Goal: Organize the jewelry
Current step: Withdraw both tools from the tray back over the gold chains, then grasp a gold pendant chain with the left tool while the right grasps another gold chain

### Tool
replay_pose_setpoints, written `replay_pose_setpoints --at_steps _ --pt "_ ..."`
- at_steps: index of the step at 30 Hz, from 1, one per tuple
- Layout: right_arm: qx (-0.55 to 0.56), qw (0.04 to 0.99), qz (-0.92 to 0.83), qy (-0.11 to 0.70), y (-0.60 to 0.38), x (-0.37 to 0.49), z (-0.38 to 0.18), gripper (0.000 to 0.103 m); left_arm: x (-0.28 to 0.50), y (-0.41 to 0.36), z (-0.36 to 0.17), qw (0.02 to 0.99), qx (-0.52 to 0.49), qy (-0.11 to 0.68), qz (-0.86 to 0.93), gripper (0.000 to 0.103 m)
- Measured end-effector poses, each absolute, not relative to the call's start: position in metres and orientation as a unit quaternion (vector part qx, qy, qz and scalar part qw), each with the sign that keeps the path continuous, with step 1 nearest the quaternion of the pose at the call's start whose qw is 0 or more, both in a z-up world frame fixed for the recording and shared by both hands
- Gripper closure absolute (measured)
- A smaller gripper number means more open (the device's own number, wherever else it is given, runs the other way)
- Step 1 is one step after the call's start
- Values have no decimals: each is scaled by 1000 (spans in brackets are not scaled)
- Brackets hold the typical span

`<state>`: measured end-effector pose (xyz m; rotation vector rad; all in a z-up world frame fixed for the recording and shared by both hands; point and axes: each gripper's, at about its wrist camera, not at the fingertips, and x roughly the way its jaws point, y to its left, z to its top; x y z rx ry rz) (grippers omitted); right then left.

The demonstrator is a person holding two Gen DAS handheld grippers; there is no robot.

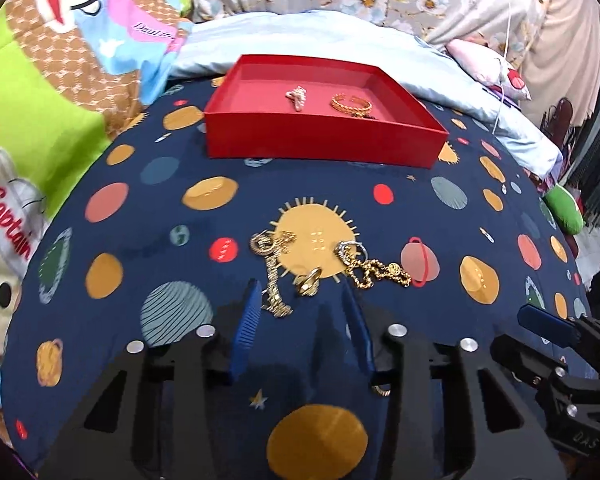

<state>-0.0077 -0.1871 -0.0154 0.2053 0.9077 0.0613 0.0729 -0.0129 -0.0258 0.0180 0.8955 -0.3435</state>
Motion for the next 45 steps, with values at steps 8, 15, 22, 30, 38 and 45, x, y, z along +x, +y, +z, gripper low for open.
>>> replay_pose_setpoints --at_steps 8,15,22,30,38,45 --pt "103 892 26 440 -191 -5 -17 52 84 -20 -34 877 -1 444 -183 98" --pt "103 891 30 441 -190 -4 -18 52 76 -15 -22 881 -15 436 -184 102" --pt "94 892 47 440 -178 6 -18 52 63 10 -6 888 -38 427 -168 102" --pt "84 889 80 442 -156 35 -19 52 50 42 1 894 -53 424 -138 102" --pt "80 883 88 454 -146 60 -28 64 51 60 -3 891 -70 431 -120 102" --pt "71 879 78 465 -149 72 -41 78 53 60 -4 890 -71 433 -123 102"
